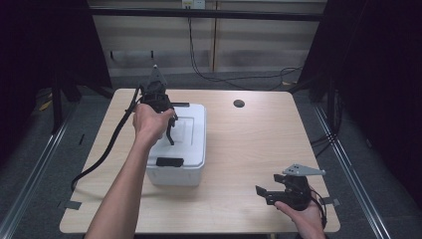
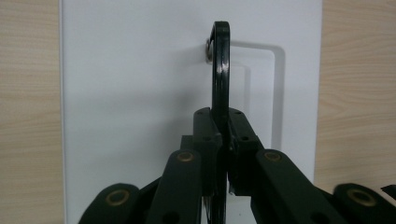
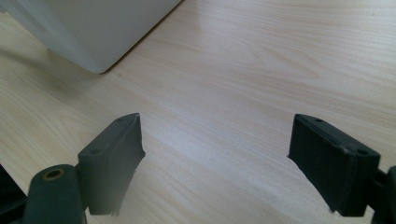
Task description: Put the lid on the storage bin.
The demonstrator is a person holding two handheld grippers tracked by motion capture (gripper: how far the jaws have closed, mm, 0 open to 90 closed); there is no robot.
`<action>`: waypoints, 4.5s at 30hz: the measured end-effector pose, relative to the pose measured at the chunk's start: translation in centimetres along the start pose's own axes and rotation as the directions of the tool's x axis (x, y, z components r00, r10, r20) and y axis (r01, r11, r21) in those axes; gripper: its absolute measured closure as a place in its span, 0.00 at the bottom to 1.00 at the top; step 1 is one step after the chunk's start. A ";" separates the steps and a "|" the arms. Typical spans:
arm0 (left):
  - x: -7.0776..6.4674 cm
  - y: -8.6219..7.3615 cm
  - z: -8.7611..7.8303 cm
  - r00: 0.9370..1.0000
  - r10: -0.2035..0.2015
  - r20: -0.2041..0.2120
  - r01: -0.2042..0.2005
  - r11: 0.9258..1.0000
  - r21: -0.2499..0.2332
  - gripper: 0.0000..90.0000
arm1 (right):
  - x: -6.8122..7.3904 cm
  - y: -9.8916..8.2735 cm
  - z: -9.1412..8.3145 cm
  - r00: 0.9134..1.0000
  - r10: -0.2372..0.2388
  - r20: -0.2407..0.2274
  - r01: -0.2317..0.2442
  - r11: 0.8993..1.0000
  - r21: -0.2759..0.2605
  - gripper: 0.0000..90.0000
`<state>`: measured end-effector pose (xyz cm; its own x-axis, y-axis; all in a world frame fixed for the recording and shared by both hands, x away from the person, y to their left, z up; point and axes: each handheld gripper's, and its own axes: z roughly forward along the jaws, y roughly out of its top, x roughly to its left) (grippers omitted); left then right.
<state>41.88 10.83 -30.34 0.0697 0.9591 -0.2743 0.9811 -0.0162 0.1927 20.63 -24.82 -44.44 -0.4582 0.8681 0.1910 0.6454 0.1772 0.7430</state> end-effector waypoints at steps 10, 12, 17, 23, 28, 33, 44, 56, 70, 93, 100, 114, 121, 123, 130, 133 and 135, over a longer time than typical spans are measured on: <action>-0.2 0.0 0.4 1.000 0.007 -0.003 -0.007 1.000 -0.003 0.93 | 0.0 0.0 0.0 1.000 -0.002 -0.001 0.002 1.000 0.000 0.19; -0.1 0.0 0.4 1.000 0.020 -0.005 -0.020 1.000 -0.003 0.93 | 0.0 0.0 0.0 1.000 -0.001 -0.001 0.001 1.000 0.001 0.19; 0.2 0.2 0.2 0.999 0.031 0.011 -0.031 0.999 -0.014 0.89 | 0.0 0.0 0.0 1.000 -0.002 -0.002 0.002 1.000 0.000 0.19; 1.0 0.3 0.5 0.999 0.037 0.040 -0.036 0.999 -0.013 0.82 | 0.0 0.0 0.0 1.000 -0.001 -0.003 0.001 1.000 0.003 0.19; 1.6 0.3 0.9 0.998 0.058 0.033 -0.058 0.998 -0.002 0.74 | 0.0 0.0 0.0 1.000 0.003 -0.004 -0.003 1.000 0.006 0.19; 1.8 0.4 0.7 0.996 0.081 0.037 -0.081 0.997 -0.004 0.64 | 0.0 0.0 0.1 1.000 0.002 -0.008 -0.002 1.000 0.012 0.19; 2.4 0.4 0.3 0.982 0.179 0.067 -0.179 0.984 -0.010 0.32 | 0.0 0.0 0.2 1.000 -0.001 -0.009 0.001 1.000 0.015 0.18; 3.4 -0.2 -1.4 0.937 0.326 0.124 -0.314 0.944 -0.102 0.20 | 0.0 0.0 0.2 1.000 -0.001 -0.008 0.001 1.000 0.017 0.18; 6.1 -2.1 -2.3 0.870 0.476 0.131 -0.442 0.869 -0.223 0.21 | 0.0 0.0 0.2 1.000 0.002 -0.006 -0.002 1.000 0.016 0.18; 13.6 -5.9 -2.3 0.866 0.475 0.157 -0.408 0.851 -0.330 0.22 | 0.0 0.0 0.2 1.000 0.009 -0.001 -0.009 1.000 0.015 0.18; 15.6 -7.2 -2.3 0.863 0.482 0.152 -0.407 0.841 -0.356 0.22 | 0.0 0.0 0.2 1.000 0.010 0.000 -0.010 1.000 0.014 0.18; 19.5 -11.2 -1.6 0.872 0.456 0.180 -0.363 0.847 -0.388 0.22 | 0.0 0.0 0.2 1.000 0.011 0.001 -0.011 1.000 0.014 0.18; 19.8 -13.1 0.0 0.881 0.456 0.125 -0.383 0.844 -0.374 0.21 | 0.0 0.0 0.2 1.000 0.012 0.002 -0.012 1.000 0.014 0.18; 19.9 -13.8 0.5 0.878 0.464 0.117 -0.396 0.842 -0.366 0.21 | 0.0 0.0 0.2 1.000 0.011 0.000 -0.011 1.000 0.013 0.18; 20.4 -15.2 2.6 0.878 0.463 0.118 -0.400 0.847 -0.350 0.21 | 0.0 0.0 0.2 1.000 0.010 0.004 -0.010 1.000 0.013 0.18; 20.6 -15.9 3.5 0.875 0.475 0.094 -0.418 0.839 -0.349 0.21 | 0.1 0.0 0.1 1.000 0.005 0.006 -0.005 1.000 0.010 0.18; 21.2 -16.0 4.0 0.880 0.460 0.117 -0.397 0.849 -0.350 0.21 | 0.0 0.0 0.2 1.000 0.002 0.004 -0.002 1.000 0.015 0.18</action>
<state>28.43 30.30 -42.97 0.5337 0.8036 -0.2635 0.7420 -0.2955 0.6018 20.74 -24.67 -44.54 -0.4546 0.8702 0.1900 0.6553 0.1823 0.7331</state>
